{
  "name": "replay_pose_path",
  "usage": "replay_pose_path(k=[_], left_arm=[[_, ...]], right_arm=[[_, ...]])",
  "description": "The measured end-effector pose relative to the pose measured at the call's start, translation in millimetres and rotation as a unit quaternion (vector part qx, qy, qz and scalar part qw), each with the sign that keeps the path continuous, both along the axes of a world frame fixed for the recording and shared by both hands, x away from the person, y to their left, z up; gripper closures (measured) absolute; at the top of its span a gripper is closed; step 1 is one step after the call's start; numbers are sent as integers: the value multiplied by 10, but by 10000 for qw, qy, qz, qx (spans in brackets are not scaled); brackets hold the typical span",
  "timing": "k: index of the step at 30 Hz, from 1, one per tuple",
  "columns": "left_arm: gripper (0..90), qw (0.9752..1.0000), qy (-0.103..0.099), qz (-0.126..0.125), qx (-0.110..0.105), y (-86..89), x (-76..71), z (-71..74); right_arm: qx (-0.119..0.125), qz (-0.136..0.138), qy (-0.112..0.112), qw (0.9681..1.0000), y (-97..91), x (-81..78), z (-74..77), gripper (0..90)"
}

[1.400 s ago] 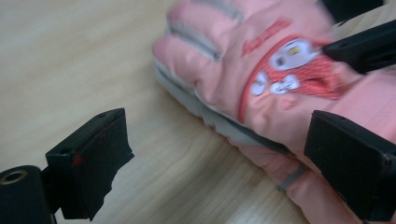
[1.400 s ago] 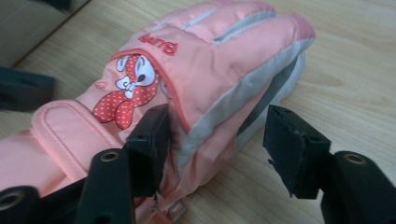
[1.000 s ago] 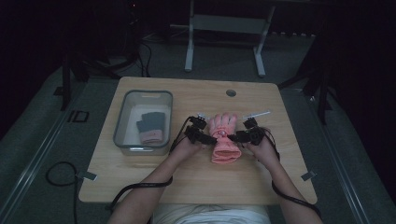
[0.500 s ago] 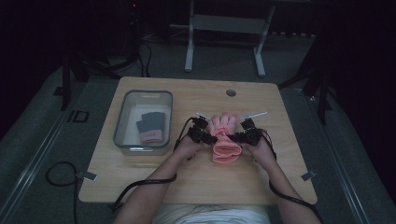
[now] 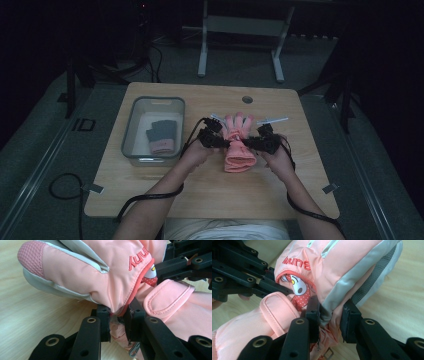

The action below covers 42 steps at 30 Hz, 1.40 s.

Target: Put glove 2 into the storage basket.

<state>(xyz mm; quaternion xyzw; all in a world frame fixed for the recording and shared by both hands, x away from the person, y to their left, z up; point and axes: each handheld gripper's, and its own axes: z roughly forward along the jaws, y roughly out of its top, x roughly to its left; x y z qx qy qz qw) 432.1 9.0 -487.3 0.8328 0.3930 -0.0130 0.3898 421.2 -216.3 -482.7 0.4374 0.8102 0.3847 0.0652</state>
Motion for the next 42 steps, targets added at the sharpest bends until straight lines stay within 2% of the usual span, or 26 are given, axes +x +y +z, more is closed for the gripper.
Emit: replay_pose_path(k=[6,7,8,9,11,15,16,18,19,20,22,23,25,30,34,35,39,40,42], left_arm=[[759,9997,-202,24,115,178,-31,293],[759,9997,-202,24,115,178,-31,293],[759,9995,-244,11,180,251,-28,388],[759,9995,-244,11,180,251,-28,388],[759,9991,-319,24,278,357,-19,535],[759,9982,-433,90,401,483,-9,719],[759,9982,-433,90,401,483,-9,719],[759,9977,-487,135,449,586,12,849],[759,9977,-487,135,449,586,12,849],[759,9974,-515,191,471,656,14,935],[759,9974,-515,191,471,656,14,935],[759,9970,-563,253,461,758,9,1028],[759,9966,-605,285,482,838,3,1087],[759,9956,-639,371,583,1038,-9,1195],[759,9951,-654,477,575,1172,-20,1248],[759,9948,-650,549,564,1294,-34,1291],[759,9940,-641,652,596,1478,-66,1336],[759,9940,-641,652,596,1478,-66,1336],[759,9934,-627,717,635,1611,-88,1351]], right_arm=[[47,103,-224,9997,175,-21,251,719],[47,103,-224,9997,175,-21,251,719],[80,139,-283,9995,241,-17,326,719],[80,139,-283,9995,241,-17,326,719],[140,185,-362,9991,347,2,434,719],[189,225,-479,9984,494,30,574,718],[189,225,-479,9984,494,30,574,718],[212,247,-565,9979,601,58,681,719],[212,247,-565,9979,601,58,681,719],[245,272,-629,9974,670,81,752,719],[273,287,-647,9971,705,90,787,719],[273,287,-647,9971,705,90,787,719],[378,375,-733,9959,827,117,885,718],[461,472,-794,9947,1028,144,962,719],[479,551,-814,9940,1159,174,1010,719],[535,618,-824,9932,1288,194,1051,719],[571,726,-847,9921,1453,209,1086,719],[579,761,-842,9919,1511,215,1091,719],[599,814,-855,9912,1603,218,1094,719]])
